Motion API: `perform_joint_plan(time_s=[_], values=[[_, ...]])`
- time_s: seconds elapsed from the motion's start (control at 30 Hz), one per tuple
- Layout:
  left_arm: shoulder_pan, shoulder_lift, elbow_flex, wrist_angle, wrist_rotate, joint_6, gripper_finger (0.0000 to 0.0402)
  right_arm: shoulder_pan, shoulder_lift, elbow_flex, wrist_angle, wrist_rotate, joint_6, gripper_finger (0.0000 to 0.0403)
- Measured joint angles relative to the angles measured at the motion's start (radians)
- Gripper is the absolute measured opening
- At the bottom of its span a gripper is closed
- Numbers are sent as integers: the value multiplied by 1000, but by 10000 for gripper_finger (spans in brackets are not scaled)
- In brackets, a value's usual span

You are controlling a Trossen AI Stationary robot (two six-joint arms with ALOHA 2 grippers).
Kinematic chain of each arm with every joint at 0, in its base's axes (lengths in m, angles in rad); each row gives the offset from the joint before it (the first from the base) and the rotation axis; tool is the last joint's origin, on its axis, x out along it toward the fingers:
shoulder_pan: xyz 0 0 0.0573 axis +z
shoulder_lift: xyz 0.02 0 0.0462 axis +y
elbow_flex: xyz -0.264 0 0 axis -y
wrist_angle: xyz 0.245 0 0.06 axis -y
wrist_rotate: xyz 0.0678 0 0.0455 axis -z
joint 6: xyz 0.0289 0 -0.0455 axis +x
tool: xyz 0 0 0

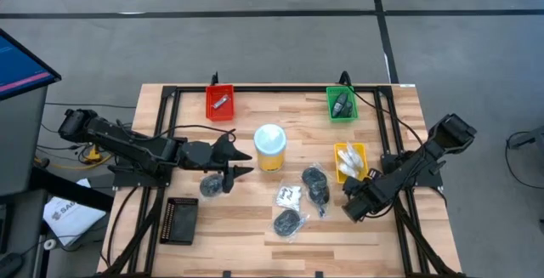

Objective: Pick & Place Travel size toiletries
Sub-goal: Put the silver nail cutter into the red bin

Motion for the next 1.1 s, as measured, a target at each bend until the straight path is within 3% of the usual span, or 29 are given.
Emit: perform_joint_plan(time_s=[0.27, 0.7, 1.1], values=[[0, 0, 0, 0, 0, 0, 182, 0, 1, -2, 46, 2, -34, 156], [-13, 0, 0, 0, 0, 0, 182, 2, 3, -3, 89, -15, -38, 16], [-13, 0, 0, 0, 0, 0, 182, 1, 11, 55, 144, -33, -85, 12]])
